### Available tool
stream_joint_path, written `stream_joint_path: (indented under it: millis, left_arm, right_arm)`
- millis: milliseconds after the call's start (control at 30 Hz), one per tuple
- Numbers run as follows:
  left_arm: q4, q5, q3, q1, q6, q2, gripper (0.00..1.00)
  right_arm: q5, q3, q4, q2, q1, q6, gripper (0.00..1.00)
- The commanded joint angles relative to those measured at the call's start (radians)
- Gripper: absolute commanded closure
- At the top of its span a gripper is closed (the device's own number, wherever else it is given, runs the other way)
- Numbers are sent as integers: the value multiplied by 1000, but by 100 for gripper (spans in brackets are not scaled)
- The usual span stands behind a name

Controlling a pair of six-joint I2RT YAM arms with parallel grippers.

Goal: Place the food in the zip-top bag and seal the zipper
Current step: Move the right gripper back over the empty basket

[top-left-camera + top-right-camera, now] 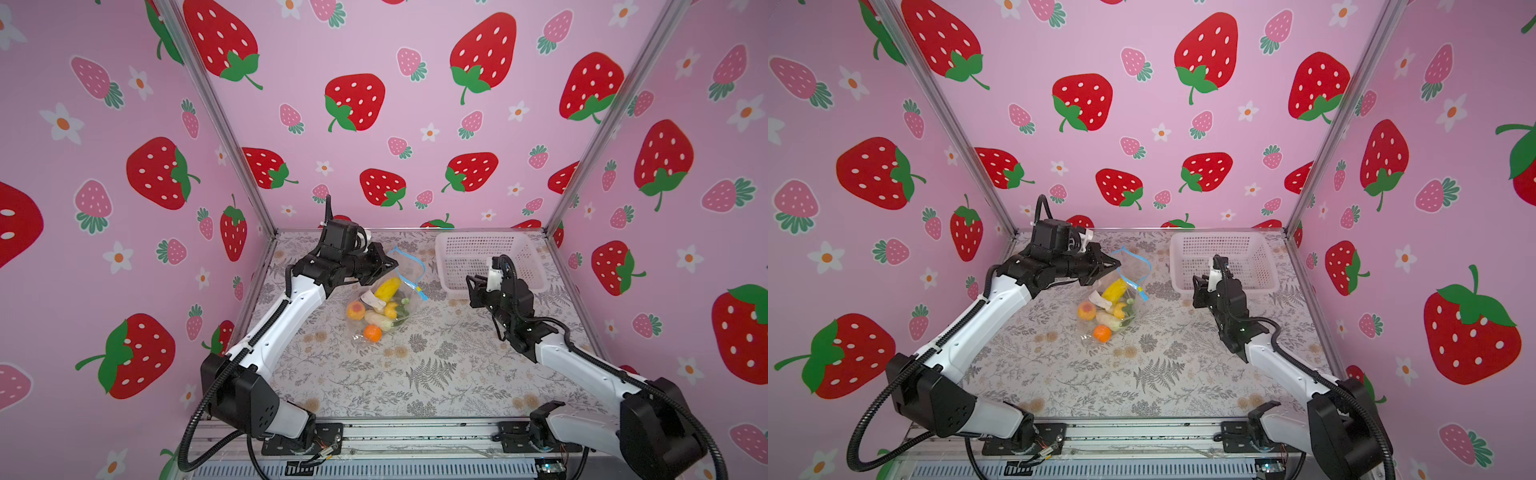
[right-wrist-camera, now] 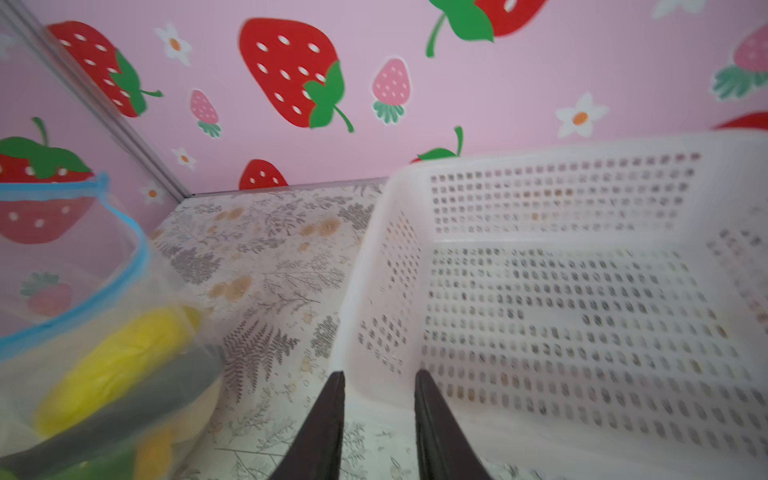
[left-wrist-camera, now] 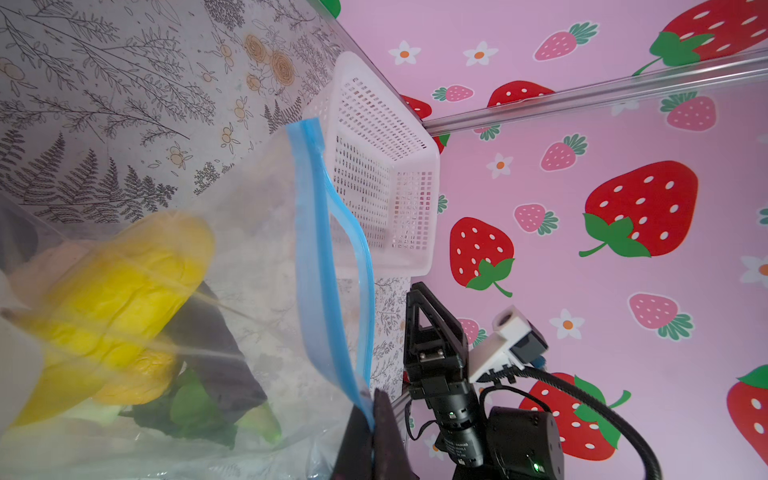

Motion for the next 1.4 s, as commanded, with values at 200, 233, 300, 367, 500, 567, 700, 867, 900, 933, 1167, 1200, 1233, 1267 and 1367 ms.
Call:
stream_joint_path:
  millis: [200,233,300,367,500,567,700,867,900,933,1167,1200,1233,1267,1367]
  left_arm:
    - [25,24,-2,6,11,-14,100]
    - [23,24,-2,5,11,-14,100]
    - [21,21,-1,7,13,-17,100]
    - [15,17,-1,6,17,-17,100]
    - [19,22,-1,8,17,-8,100]
    - [24,25,-2,8,15,-6,100]
    - [24,27,-3,8,17,-7,100]
    - [20,27,-5,10,20,-8,100]
    - [20,26,-6,10,20,-8,100]
    - [21,25,-7,11,20,-9,100]
    - [13,18,-11,13,23,-20,100]
    - [14,17,-14,13,22,-20,100]
    - [15,19,-15,13,20,-20,100]
    - [17,21,-16,13,19,-18,100]
    - [18,22,-13,13,19,-17,100]
  right_arm:
    - [62,-123,-82,-13,-75,-45,68]
    - [72,-131,-69,-2,-77,-47,68]
    - [85,-141,-40,30,-88,-45,69]
    - [93,-136,-16,69,-103,-39,71]
    - [87,-102,22,155,-131,-40,74]
    - [89,-79,39,191,-139,-47,74]
    - [88,-45,92,250,-149,-69,71]
    - [93,23,107,326,-161,-81,68]
    - [90,38,109,338,-163,-82,68]
    - [89,51,109,350,-166,-83,68]
    - [92,118,122,406,-184,-100,66]
    - [91,124,126,415,-187,-107,65]
    - [91,131,127,422,-190,-112,65]
    - [90,141,127,430,-194,-115,65]
    - [85,166,126,450,-205,-120,64]
